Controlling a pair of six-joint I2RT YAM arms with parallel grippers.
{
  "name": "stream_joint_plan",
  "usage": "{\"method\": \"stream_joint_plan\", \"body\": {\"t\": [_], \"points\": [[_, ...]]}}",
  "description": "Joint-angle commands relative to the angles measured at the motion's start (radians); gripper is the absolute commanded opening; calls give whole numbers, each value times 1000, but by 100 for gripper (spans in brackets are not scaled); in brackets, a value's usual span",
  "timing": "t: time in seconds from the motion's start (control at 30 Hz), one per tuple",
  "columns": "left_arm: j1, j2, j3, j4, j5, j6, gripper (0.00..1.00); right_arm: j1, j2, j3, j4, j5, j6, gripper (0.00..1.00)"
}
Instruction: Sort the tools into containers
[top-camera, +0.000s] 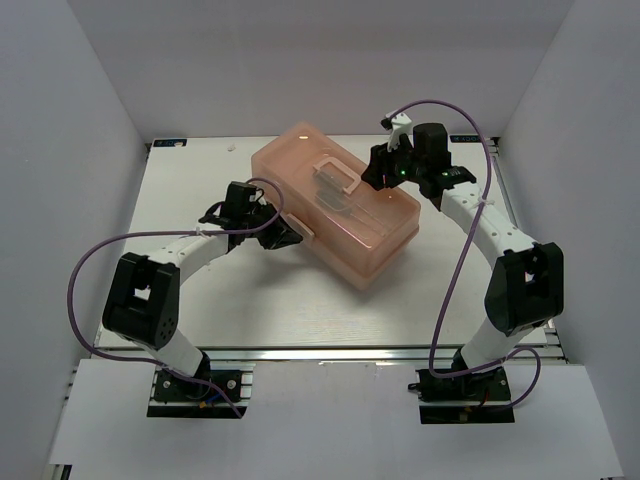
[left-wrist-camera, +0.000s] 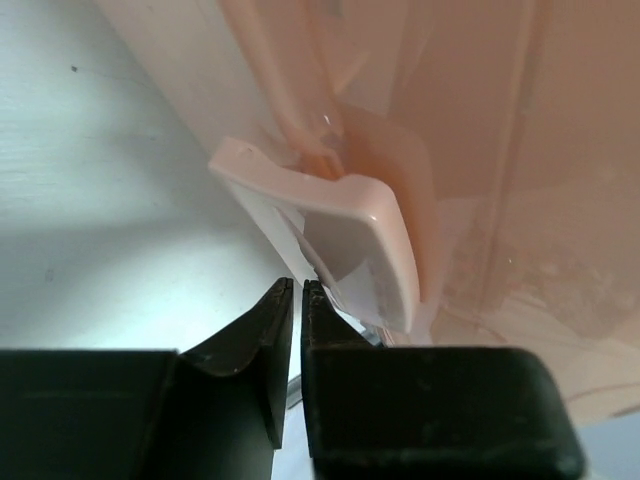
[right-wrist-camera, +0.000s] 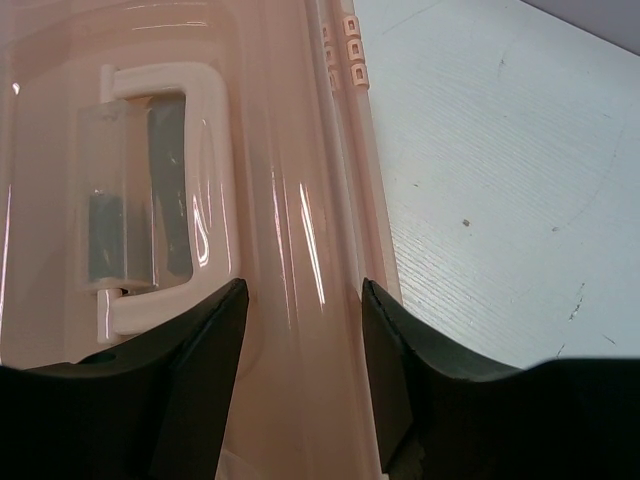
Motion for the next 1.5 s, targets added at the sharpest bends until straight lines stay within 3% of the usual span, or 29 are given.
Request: {"method": "stream_joint_plan", "body": {"t": [0.0, 0.3, 0.7, 1.17, 1.27, 1.3, 1.47], "points": [[-8, -16, 59, 90, -58, -24, 22, 11, -9, -39, -97, -22, -15, 54], [-8, 9, 9, 171, -82, -75, 18, 11, -9, -63, -110, -28, -18, 54], [-9, 75, 95, 182, -82, -86, 16, 14, 25, -54, -190, -41, -47, 48], [-8, 119, 194, 115, -79, -75, 15, 20, 29, -79, -216, -48, -60, 51], [-8, 78, 194, -16, -151, -51, 20, 14, 9, -73, -198, -5, -50, 58], [0, 34, 185, -44, -179, -47, 30, 10, 0, -74, -184, 4, -41, 59], [66, -141, 23, -100, -257, -57, 53, -53, -61, -33, -126, 66, -29, 74]]}}
